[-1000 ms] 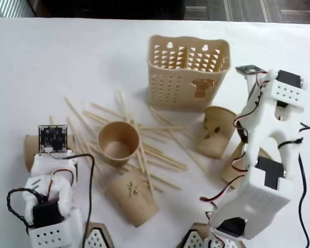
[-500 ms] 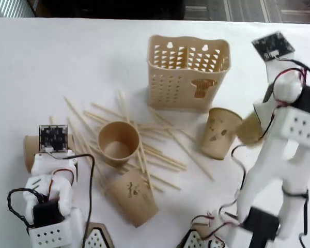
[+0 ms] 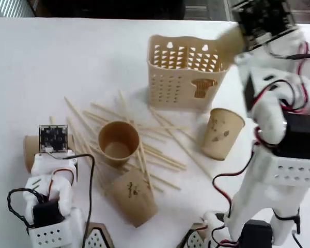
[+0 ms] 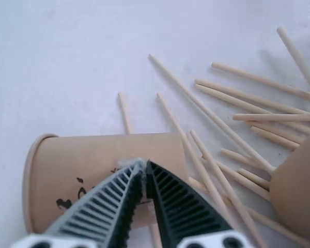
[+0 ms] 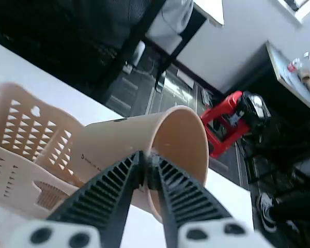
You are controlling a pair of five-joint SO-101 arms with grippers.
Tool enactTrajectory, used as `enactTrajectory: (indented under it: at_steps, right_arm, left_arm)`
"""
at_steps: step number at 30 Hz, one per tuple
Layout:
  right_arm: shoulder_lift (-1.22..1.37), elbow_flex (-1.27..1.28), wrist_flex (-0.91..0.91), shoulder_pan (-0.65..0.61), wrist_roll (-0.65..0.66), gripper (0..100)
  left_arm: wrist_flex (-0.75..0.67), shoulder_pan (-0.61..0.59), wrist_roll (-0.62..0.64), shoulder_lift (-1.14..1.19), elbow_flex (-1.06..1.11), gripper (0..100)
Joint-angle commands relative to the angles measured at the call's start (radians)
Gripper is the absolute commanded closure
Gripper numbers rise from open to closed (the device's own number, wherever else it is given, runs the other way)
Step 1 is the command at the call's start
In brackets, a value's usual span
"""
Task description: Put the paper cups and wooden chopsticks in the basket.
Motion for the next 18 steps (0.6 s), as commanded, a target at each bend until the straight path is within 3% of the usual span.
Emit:
enactTrajectory:
  at_steps: [1,5,11,18]
  right_arm:
    - [0.044,-0.035,-0.058,-0.070,-0.003,98.1]
    - [0.140,-0.040,-0.064,-0.093,0.002,98.1]
    - [0.229,-0.034,-0.070,-0.088,0.112,98.1]
    - [0.272,-0.037,-0.033,-0.101,0.118,97.9]
  left_arm:
    - [-0.018,-0.002,-0.009,-0.005,-0.005,96]
    - [-0.018,-0.002,-0.009,-0.005,-0.005,96]
    - [-0.018,-0.004,-0.009,-0.005,-0.005,96]
    - [-0.018,-0.004,-0.009,-0.005,-0.005,96]
